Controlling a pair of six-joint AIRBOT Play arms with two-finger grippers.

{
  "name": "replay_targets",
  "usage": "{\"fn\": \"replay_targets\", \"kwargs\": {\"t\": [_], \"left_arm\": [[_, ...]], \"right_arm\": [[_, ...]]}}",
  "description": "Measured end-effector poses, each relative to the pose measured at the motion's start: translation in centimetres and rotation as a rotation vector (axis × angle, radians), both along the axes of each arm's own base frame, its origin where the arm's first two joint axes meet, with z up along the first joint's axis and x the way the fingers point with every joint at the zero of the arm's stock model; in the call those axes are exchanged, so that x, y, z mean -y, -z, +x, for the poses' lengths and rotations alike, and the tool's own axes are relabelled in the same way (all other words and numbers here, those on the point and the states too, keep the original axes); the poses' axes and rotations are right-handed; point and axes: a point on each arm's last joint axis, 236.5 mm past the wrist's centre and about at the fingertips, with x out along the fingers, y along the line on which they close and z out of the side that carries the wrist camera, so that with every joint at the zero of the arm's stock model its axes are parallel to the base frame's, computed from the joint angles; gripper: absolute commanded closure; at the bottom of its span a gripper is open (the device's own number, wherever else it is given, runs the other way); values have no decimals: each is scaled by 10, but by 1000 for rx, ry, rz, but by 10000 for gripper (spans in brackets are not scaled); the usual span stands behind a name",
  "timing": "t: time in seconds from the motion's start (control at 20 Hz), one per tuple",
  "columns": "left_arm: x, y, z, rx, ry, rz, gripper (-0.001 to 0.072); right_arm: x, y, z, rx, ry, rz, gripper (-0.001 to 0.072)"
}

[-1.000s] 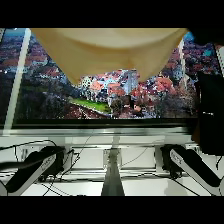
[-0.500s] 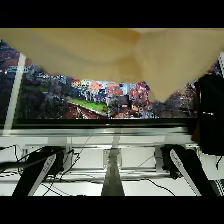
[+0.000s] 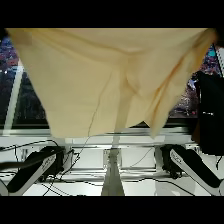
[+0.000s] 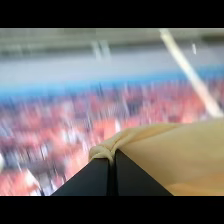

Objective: Fold the clothes and pants, and hang the long-sleeved shirts on hangers.

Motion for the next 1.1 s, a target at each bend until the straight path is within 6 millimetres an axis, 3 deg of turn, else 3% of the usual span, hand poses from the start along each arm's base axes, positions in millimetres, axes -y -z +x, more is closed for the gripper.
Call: {"fn": "replay_targets", "kwargs": {"t": [0.15,0.25,0.35,0.45,0.6,0.8,0.85,0.9,0.95,1.1], "left_arm": [[6,122,25,-334,43,-27,697],[11,189,35,-494,75,-41,697],[22,235,41,-593,121,-78,697],[35,260,48,-623,168,-133,697],[53,262,69,-557,196,-232,697],[65,229,109,-369,169,-373,688],[63,221,118,-324,150,-398,642],[61,214,127,-286,127,-420,325],[59,208,134,-255,108,-438,9],[58,199,141,-218,91,-471,8]], "right_arm": [[-5,108,31,-322,-21,60,698],[-6,170,44,-479,-9,92,698],[-6,215,54,-576,6,118,699],[-4,242,66,-611,36,135,698],[3,256,95,-549,108,159,698],[20,248,140,-384,222,190,696],[25,244,150,-343,248,197,586],[29,240,158,-308,271,200,231],[33,237,163,-283,286,202,20],[39,237,167,-257,301,179,38]]}}
